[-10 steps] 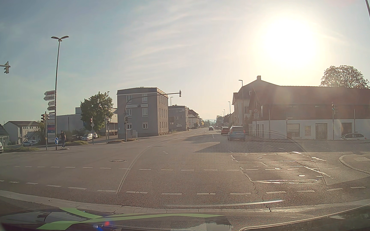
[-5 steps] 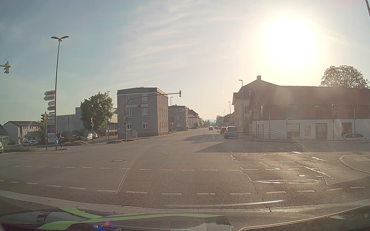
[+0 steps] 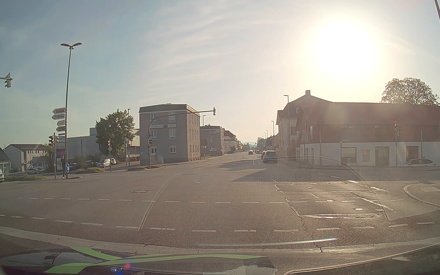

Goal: Follow the waypoints while adhering to traffic rules and regulations

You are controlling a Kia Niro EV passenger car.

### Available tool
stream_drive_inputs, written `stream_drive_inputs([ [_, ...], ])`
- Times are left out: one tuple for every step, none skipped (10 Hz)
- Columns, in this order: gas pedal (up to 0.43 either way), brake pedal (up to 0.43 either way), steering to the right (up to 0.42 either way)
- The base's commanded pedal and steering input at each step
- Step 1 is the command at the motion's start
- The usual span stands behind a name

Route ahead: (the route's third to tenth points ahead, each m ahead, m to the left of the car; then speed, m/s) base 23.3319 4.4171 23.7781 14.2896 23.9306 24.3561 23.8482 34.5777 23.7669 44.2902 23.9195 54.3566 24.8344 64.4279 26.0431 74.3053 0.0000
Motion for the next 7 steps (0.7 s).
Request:
stream_drive_inputs([
  [0.0,0.28,-0.001],
  [0.0,0.274,0.0],
  [0.0,0.274,0.001],
  [0.0,0.274,0.004],
  [0.0,0.28,0.005],
  [0.0,0.28,0.009],
  [0.0,0.28,0.011],
])
